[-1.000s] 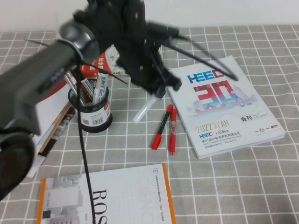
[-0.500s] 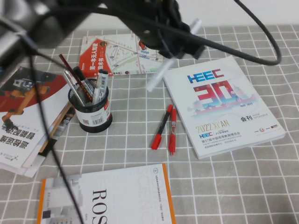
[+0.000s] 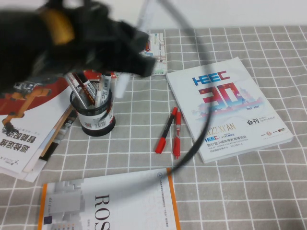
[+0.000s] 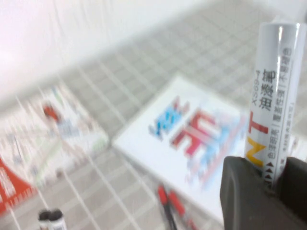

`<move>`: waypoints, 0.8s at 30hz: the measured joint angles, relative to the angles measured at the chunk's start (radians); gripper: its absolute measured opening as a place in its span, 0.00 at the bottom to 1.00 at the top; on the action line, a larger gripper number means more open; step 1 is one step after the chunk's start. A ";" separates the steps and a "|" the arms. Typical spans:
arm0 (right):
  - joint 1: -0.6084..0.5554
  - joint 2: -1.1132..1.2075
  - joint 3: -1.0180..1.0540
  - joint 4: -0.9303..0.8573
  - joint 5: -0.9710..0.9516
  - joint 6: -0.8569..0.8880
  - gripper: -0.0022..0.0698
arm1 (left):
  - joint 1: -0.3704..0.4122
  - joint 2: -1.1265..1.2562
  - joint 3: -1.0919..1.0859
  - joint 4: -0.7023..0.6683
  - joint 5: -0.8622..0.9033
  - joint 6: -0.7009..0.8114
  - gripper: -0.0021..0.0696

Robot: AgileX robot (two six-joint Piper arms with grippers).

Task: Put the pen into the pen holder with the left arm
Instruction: Place the pen onto the pen holder

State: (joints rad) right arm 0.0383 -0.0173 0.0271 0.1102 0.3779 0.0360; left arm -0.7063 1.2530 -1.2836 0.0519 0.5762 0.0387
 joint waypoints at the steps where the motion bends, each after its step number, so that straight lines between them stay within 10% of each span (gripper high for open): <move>1: 0.000 0.000 0.000 0.000 0.000 0.000 0.01 | 0.000 -0.051 0.064 0.010 -0.067 -0.008 0.18; 24: 0.000 0.000 0.000 0.002 0.000 0.000 0.01 | 0.278 -0.133 0.716 0.056 -1.091 -0.134 0.18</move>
State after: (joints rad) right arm 0.0383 -0.0173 0.0271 0.1121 0.3779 0.0360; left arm -0.4283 1.1203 -0.5671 0.1080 -0.5147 -0.0951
